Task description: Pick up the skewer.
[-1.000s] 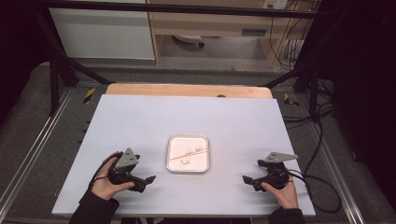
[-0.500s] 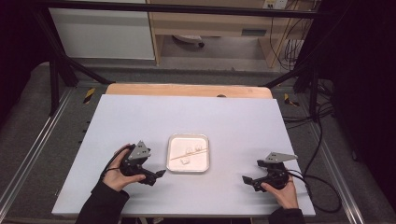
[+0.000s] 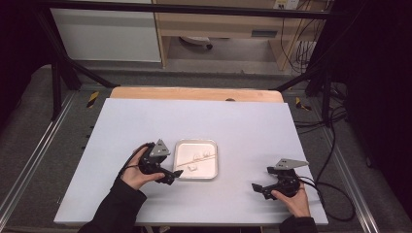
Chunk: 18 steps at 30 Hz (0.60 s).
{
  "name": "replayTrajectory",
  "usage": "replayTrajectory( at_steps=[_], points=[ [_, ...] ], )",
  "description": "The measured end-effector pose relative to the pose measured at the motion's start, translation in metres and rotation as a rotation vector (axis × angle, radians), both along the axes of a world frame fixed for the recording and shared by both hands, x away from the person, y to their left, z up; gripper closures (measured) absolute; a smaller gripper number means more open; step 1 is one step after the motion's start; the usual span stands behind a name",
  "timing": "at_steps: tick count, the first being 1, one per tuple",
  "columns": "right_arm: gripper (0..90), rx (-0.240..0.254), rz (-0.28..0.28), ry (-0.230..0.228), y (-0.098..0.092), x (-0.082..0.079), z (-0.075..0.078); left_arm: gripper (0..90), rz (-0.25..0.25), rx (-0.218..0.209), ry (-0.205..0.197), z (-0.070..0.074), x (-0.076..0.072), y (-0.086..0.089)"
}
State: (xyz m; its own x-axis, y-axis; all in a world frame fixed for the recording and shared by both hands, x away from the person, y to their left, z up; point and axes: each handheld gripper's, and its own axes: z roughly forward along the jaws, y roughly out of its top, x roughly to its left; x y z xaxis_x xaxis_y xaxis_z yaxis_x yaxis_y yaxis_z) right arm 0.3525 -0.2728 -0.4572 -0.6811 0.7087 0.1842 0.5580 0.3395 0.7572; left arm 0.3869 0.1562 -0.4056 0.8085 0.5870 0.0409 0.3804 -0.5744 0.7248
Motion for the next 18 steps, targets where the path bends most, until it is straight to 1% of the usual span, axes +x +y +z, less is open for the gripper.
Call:
replayTrajectory(
  at_steps=[3,6,8,14,18],
  points=[
    [1.3,0.0,0.0,-0.001,0.0,0.0,0.0,6.6,0.005,0.011,-0.001,0.0,0.004,-0.006],
    [1.4,-0.001,0.0,0.004,0.0,0.0,0.0,9.3,0.013,0.007,-0.001,0.0,0.009,-0.011],
    [1.4,-0.002,0.002,0.002,0.0,0.0,0.0,11.8,0.017,0.013,-0.003,-0.001,0.011,-0.014],
    [1.4,-0.006,0.003,0.002,0.001,0.0,-0.001,17.9,0.004,0.04,-0.005,-0.005,0.02,-0.024],
    [1.4,-0.004,0.004,0.005,0.001,0.0,-0.001,22.5,-0.002,0.045,-0.005,-0.008,0.023,-0.027]
  ],
)
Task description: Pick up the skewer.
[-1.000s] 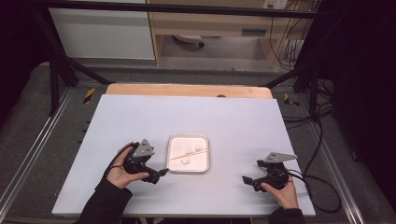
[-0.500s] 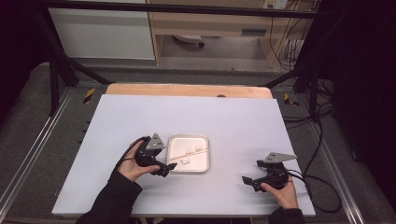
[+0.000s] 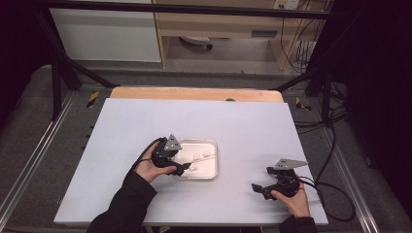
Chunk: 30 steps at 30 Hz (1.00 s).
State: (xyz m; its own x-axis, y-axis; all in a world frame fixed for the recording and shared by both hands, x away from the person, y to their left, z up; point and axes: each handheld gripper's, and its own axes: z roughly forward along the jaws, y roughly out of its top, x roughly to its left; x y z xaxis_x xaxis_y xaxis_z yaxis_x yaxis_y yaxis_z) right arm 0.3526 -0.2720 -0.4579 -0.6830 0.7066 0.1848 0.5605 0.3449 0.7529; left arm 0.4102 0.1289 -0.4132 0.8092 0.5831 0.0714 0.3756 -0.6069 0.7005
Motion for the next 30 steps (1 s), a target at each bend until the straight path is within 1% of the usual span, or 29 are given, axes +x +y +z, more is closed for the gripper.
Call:
replayTrajectory(
  at_steps=[4,8,9,10,15,16,19,20,24,25,27,28,30],
  points=[
    [1.4,0.0,0.002,0.001,0.0,0.0,0.0,26.5,-0.002,0.005,0.004,-0.003,0.004,-0.003],
    [1.4,-0.002,0.004,0.002,0.0,0.0,0.0,34.0,-0.002,0.013,0.01,-0.007,0.008,-0.004],
    [1.4,-0.002,0.004,0.002,0.0,0.0,0.0,34.0,-0.002,0.013,0.013,-0.008,0.009,-0.004],
    [1.4,-0.001,0.004,0.004,0.0,0.0,0.0,38.2,-0.003,0.014,0.013,-0.009,0.009,-0.004],
    [1.4,-0.002,0.007,0.002,0.0,0.0,0.0,44.2,-0.021,0.031,0.01,-0.013,0.01,-0.005],
    [1.4,-0.002,0.007,0.002,0.0,0.0,0.0,44.2,-0.025,0.035,0.01,-0.013,0.01,-0.006],
    [1.4,-0.001,0.006,0.004,0.0,0.0,0.0,50.1,-0.032,0.041,0.015,-0.015,0.011,-0.005],
    [1.4,-0.001,0.006,0.004,0.0,0.0,0.0,51.7,-0.041,0.048,0.02,-0.017,0.011,-0.006],
    [1.4,-0.002,0.006,0.006,0.001,0.0,-0.001,57.0,-0.051,0.053,0.026,-0.019,0.011,-0.006],
    [1.4,-0.002,0.005,0.008,0.001,0.0,0.0,58.5,-0.056,0.056,0.033,-0.019,0.011,-0.006],
    [1.4,-0.002,0.008,0.005,0.0,0.0,-0.001,59.5,-0.058,0.062,0.037,-0.02,0.012,-0.007],
    [1.4,-0.003,0.008,0.006,0.001,0.0,-0.001,63.0,-0.063,0.073,0.039,-0.022,0.012,-0.007],
    [1.4,-0.003,0.006,0.008,0.001,0.0,-0.001,65.0,-0.066,0.074,0.041,-0.022,0.013,-0.007]
  ],
)
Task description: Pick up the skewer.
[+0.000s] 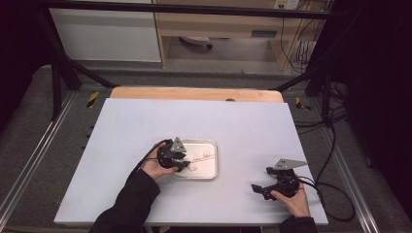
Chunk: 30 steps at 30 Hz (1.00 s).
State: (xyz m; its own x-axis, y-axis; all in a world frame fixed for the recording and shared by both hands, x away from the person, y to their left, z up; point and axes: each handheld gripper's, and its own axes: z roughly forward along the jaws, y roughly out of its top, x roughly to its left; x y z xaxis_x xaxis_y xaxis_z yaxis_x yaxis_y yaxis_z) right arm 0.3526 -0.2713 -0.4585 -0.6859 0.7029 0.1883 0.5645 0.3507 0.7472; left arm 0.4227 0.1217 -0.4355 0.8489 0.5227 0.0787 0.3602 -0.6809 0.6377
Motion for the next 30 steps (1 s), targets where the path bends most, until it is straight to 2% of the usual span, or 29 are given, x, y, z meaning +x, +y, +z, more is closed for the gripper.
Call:
replayTrajectory(
  at_steps=[12,21,30],
  points=[
    [1.4,-0.001,0.002,0.004,0.0,0.0,0.0001,80.5,-0.008,-0.009,0.009,-0.0028,0.0006,-0.0002],
    [1.4,-0.004,0.005,0.001,0.0003,0.0003,-0.0005,83.8,-0.016,-0.042,0.023,-0.0047,0.0015,-0.0009],
    [1.4,-0.002,0.007,0.003,0.0005,0.0004,-0.0007,86.9,-0.034,-0.047,0.017,-0.0054,0.0015,-0.0005]
  ],
)
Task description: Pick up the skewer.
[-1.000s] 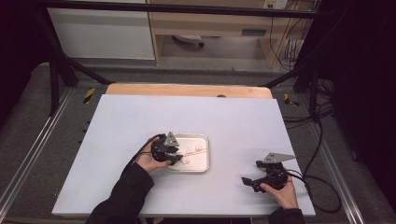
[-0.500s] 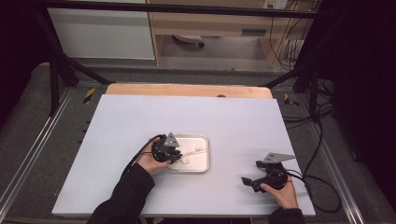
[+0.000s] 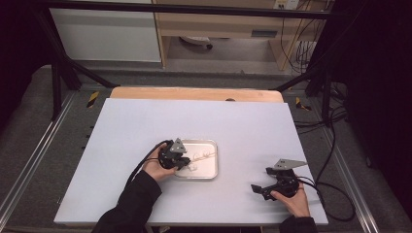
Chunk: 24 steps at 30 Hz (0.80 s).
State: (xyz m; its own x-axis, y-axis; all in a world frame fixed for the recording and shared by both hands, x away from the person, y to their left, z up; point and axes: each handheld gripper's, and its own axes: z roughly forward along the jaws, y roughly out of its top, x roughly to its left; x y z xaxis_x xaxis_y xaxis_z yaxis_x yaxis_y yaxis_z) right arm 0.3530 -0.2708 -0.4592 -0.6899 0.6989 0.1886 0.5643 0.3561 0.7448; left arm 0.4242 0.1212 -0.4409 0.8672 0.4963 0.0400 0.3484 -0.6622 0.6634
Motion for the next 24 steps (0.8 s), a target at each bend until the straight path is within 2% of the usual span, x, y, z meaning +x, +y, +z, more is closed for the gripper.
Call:
replayTrajectory(
  at_steps=[11,24],
  points=[
    [1.4,0.0,0.001,0.0,0.0,0.0,0.0,88.7,-0.011,-0.011,-0.012,-0.001,-0.002,0.001],
    [1.4,-0.001,0.001,-0.001,0.0,0.0,0.0,88.9,-0.011,-0.058,-0.016,0.01,-0.009,0.005]
  ],
)
